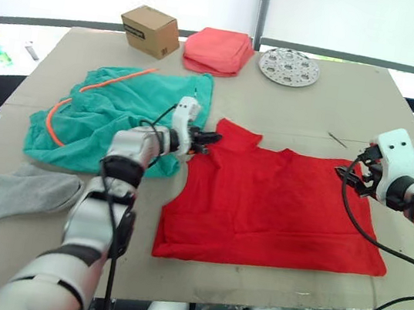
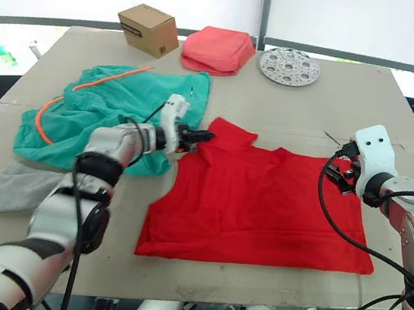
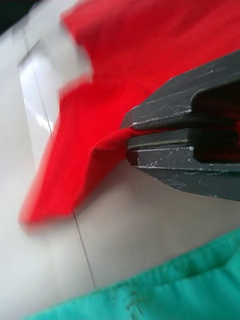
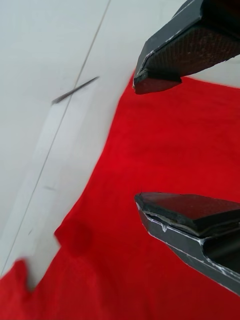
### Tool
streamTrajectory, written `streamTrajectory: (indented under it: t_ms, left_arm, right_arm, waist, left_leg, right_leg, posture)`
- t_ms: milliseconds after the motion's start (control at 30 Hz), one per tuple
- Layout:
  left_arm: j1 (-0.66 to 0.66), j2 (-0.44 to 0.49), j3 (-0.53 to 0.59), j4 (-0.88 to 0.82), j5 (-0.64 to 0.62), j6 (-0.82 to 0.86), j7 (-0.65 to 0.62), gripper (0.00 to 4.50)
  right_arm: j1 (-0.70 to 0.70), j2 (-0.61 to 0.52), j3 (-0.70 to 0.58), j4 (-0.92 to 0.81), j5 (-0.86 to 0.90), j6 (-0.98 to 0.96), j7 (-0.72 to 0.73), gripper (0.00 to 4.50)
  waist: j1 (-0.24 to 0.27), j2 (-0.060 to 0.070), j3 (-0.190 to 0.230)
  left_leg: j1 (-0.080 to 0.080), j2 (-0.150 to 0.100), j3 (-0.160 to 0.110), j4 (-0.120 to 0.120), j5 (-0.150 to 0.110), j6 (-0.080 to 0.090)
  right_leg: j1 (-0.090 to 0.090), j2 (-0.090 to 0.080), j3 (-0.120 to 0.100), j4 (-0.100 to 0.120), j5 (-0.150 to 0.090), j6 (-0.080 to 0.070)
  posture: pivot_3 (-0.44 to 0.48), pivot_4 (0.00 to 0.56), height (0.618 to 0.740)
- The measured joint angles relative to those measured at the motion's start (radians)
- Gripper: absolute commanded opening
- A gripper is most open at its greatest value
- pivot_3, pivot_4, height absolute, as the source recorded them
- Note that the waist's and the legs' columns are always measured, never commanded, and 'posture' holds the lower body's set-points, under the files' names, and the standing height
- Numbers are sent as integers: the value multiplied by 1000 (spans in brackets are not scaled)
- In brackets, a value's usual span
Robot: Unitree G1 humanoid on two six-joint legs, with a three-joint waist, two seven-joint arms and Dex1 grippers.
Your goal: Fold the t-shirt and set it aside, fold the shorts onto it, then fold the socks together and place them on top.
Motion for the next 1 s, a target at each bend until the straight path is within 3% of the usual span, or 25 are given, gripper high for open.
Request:
streamTrajectory:
  t_ms: [133, 200, 300, 400, 433, 567, 700, 1000]
  left_arm:
    - [145, 57, -8, -160, 7, -89, -68, 33]
    - [203, 80, -2, -207, 2, -40, -49, 33]
    - [196, 52, 48, -203, -48, 164, 45, 974]
    - [104, 1, 178, -169, -138, 435, 202, 2299]
    - [97, -1, 190, -168, -145, 451, 215, 2495]
    - [-10, -38, 281, -71, -163, 564, 357, 2495]
    - [-102, -51, 258, 57, -128, 541, 415, 2495]
    - [-145, -36, 69, 182, 4, 248, 236, 2495]
  right_arm:
    - [1, 8, 5, -7, 14, 6, 5, 3347]
    - [5, 5, 17, -17, 29, 8, 22, 3347]
    - [10, -1, 44, -19, 37, 5, 31, 3347]
    - [6, -1, 73, -16, 36, -2, 30, 3347]
    - [5, -1, 74, -16, 36, -2, 30, 3347]
    - [-11, -1, 81, -10, 35, -8, 25, 3347]
    - [-19, -1, 88, -5, 33, -18, 24, 3347]
    - [-19, -6, 105, -8, 34, -18, 24, 3347]
  waist:
    - [10, 1, 0]
    - [19, 1, 0]
    - [26, 1, 0]
    - [27, 0, 0]
    - [26, 0, 0]
    - [21, 0, 0]
    - [19, 0, 0]
    - [30, 0, 0]
  left_leg:
    - [0, 0, 0, 0, 0, 0]
    - [0, -1, 0, 2, 0, 1]
    - [-2, -2, 0, 4, 0, 1]
    - [-2, -2, -2, 6, 0, 2]
    - [-2, -2, -2, 6, 0, 1]
    - [-2, -2, -2, 6, 0, 1]
    - [-1, -3, -2, 5, 0, 1]
    - [-1, -3, -2, 5, 0, 1]
  right_leg:
    - [0, -2, 0, 0, 0, -1]
    - [1, -5, 0, -2, 0, -1]
    - [1, -4, -3, -1, 0, 0]
    - [2, 0, -3, -1, 1, 1]
    - [2, 0, -3, -1, 1, 1]
    - [2, 0, -4, 1, 1, 1]
    - [2, 1, -3, 1, 1, 1]
    - [2, 0, -3, 0, 1, 1]
  posture:
    - [0, 150, 740]
    - [0, 150, 740]
    - [0, 150, 740]
    - [0, 150, 740]
    - [0, 150, 740]
    - [0, 150, 740]
    - [0, 150, 740]
    - [0, 150, 740]
